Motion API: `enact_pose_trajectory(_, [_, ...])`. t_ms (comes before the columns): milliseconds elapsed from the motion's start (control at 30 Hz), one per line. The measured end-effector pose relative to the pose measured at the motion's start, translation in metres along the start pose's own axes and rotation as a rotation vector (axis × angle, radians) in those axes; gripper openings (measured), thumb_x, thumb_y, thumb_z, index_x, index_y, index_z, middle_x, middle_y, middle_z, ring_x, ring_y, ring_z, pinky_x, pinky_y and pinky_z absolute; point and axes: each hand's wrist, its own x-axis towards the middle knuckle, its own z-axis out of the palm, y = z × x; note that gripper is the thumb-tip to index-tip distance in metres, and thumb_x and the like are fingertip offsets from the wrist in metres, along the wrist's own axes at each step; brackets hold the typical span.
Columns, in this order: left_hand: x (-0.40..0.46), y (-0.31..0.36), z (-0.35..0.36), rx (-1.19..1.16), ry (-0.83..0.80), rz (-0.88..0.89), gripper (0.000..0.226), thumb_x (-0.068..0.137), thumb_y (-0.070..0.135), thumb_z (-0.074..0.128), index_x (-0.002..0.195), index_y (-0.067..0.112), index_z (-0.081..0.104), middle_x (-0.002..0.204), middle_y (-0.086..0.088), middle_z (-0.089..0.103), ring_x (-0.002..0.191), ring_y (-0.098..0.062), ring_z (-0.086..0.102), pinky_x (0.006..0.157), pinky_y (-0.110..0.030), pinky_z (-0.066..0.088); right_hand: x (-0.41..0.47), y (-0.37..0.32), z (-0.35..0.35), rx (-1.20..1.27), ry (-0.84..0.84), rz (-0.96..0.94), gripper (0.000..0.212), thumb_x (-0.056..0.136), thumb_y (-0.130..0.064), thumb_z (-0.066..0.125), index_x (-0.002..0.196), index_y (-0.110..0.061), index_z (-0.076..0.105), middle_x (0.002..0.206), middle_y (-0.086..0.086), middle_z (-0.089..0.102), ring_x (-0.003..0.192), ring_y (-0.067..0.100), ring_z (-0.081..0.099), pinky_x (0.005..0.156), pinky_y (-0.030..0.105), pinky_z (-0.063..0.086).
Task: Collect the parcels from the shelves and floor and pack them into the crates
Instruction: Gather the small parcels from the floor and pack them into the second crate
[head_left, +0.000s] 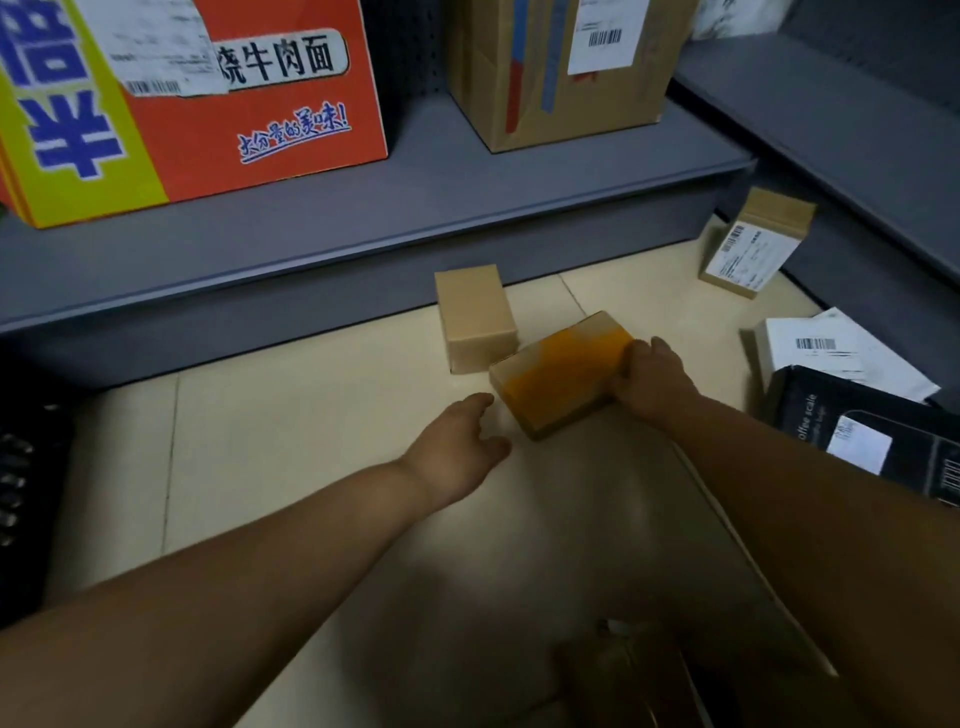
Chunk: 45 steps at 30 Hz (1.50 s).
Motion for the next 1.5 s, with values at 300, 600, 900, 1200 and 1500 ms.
enact_pose_trajectory(300, [0.014,-0.017,0.011,-0.239,-0.034,-0.174,0.061,0.093,0.018,0.053,0.147,0.022,0.025,0.145,-0.005,0.041,0.127,-0.022,0.046,0.106,-0.029,0.036,0.004,0.000,0.019,0.126,-0.003,0.081,0.057,0.089,-0.029,0.056,0.136,-0.006,0.034,0.130,0.018,0.044,0.119,0.035,0.044,0.094,0.043,0.040])
enact_pose_trajectory(600, [0.003,-0.026,0.006,-0.510,-0.030,-0.313,0.024,0.091,0.006,0.055,0.101,0.027,0.050,0.089,0.007,0.061,0.087,-0.013,0.060,0.075,-0.025,0.047,-0.032,-0.020,0.022,0.010,-0.187,0.050,0.042,0.086,-0.032,0.060,0.121,-0.012,0.052,0.126,0.015,0.051,0.116,0.033,0.047,0.099,0.041,0.041])
enact_pose_trajectory(900, [-0.026,-0.029,-0.049,-0.678,0.103,-0.309,0.066,0.093,0.009,0.052,0.149,0.013,0.017,0.115,-0.009,0.059,0.090,-0.019,0.060,0.079,-0.030,0.046,-0.065,-0.043,-0.005,0.505,-0.080,0.008,0.030,0.086,-0.019,0.061,0.115,-0.014,0.052,0.115,0.010,0.057,0.099,0.023,0.055,0.091,0.040,0.049])
enact_pose_trajectory(1200, [-0.056,-0.020,-0.111,-0.845,0.235,-0.222,0.033,0.098,0.046,0.036,0.111,0.021,0.053,0.106,-0.006,0.058,0.099,-0.024,0.058,0.091,-0.049,0.050,-0.097,-0.096,-0.023,1.147,-0.098,0.229,0.038,0.098,-0.048,0.033,0.115,-0.019,0.053,0.105,0.007,0.060,0.098,0.024,0.060,0.088,0.040,0.053])
enact_pose_trajectory(1500, [-0.094,-0.024,-0.154,-0.804,0.350,-0.044,0.038,0.078,-0.017,0.051,0.105,0.010,0.051,0.089,-0.004,0.052,0.079,-0.018,0.054,0.060,-0.030,0.048,-0.125,-0.133,-0.029,1.325,-0.086,0.262,0.012,0.087,0.001,0.055,0.096,-0.003,0.049,0.098,0.024,0.068,0.083,0.029,0.070,0.076,0.033,0.055])
